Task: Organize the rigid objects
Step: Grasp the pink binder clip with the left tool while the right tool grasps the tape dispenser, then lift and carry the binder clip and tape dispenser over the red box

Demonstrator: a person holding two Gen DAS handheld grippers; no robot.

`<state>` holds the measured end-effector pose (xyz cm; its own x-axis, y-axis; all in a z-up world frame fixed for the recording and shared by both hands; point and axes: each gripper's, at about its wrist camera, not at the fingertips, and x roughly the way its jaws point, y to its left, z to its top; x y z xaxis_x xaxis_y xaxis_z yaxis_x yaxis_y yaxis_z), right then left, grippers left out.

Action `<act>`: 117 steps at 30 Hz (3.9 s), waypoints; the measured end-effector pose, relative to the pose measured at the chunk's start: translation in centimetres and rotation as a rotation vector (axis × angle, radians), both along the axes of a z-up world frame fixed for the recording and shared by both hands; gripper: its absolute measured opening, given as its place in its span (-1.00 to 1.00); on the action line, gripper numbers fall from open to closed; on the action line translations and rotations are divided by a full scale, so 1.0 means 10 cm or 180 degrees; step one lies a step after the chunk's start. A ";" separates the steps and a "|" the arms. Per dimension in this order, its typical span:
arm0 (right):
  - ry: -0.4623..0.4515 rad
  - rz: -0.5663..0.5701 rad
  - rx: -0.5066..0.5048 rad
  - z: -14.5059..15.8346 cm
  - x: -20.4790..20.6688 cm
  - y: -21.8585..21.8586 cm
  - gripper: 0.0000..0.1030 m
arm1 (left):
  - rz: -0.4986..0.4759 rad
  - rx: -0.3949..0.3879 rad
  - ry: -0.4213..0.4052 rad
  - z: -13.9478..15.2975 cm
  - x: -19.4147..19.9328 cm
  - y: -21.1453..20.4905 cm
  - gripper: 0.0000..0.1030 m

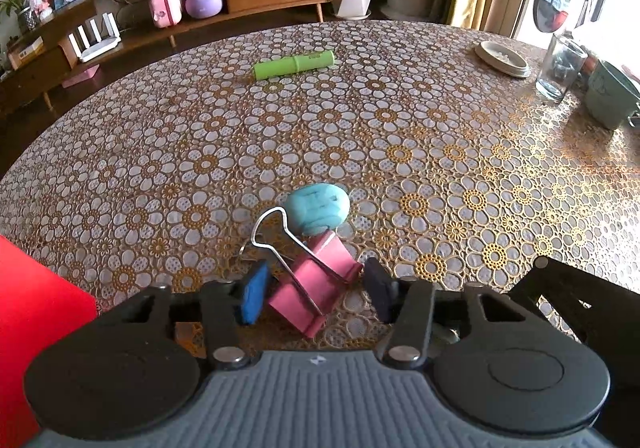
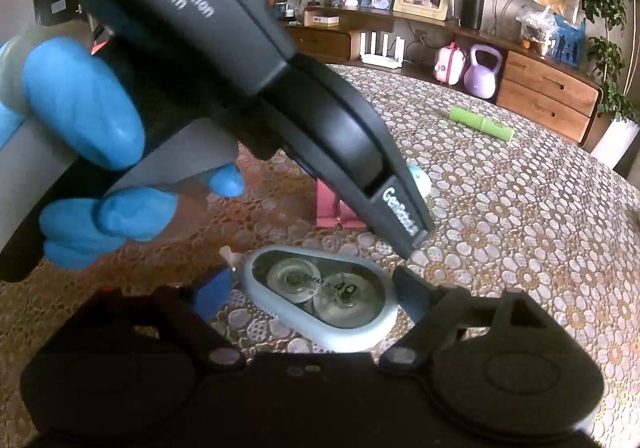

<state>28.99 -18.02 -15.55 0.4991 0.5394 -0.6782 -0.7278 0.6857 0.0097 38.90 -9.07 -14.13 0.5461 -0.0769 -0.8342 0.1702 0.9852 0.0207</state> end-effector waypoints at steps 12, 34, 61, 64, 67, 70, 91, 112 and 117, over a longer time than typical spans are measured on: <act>0.0028 -0.0216 0.0044 0.10 -0.12 -0.13 0.66 | 0.0061 0.0033 -0.0088 0.07 -0.09 0.01 -0.31; 0.0053 -0.0773 0.0192 0.50 -0.67 -0.72 0.67 | 0.0196 -0.0192 -0.0024 0.34 -0.72 0.17 -0.71; -0.0223 -0.0846 0.0097 1.22 -1.05 -0.33 0.67 | 0.0036 -0.0333 -0.0203 0.96 -1.54 0.64 -0.81; -0.0185 -0.0880 0.0116 1.19 -1.10 -0.40 0.67 | -0.0063 -0.0283 -0.0185 0.86 -1.60 0.55 -0.77; -0.0145 -0.0901 0.0135 1.16 -1.12 -0.48 0.67 | -0.0162 -0.0226 -0.0204 0.74 -1.68 0.44 -0.54; -0.0089 -0.0924 0.0191 1.12 -1.13 -0.57 0.67 | -0.0221 -0.0164 -0.0284 0.63 -1.77 0.35 0.31; 0.0248 -0.1067 0.0219 0.65 -0.93 -0.86 0.67 | -0.0127 0.0341 -0.0703 -0.06 -1.60 0.14 0.13; 0.0299 -0.1052 0.0234 0.63 -0.86 -0.78 0.67 | -0.0107 -0.0064 -0.0546 0.04 -1.54 0.21 -0.39; 0.0208 -0.0985 0.0201 0.79 -0.92 -0.69 0.67 | -0.0012 -0.0274 -0.0574 0.29 -1.64 0.29 -0.39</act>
<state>19.74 -24.88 -7.68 0.6025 0.4109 -0.6842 -0.4813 0.8709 0.0992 22.52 -6.15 -11.27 0.6856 -0.1459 -0.7132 0.1750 0.9840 -0.0331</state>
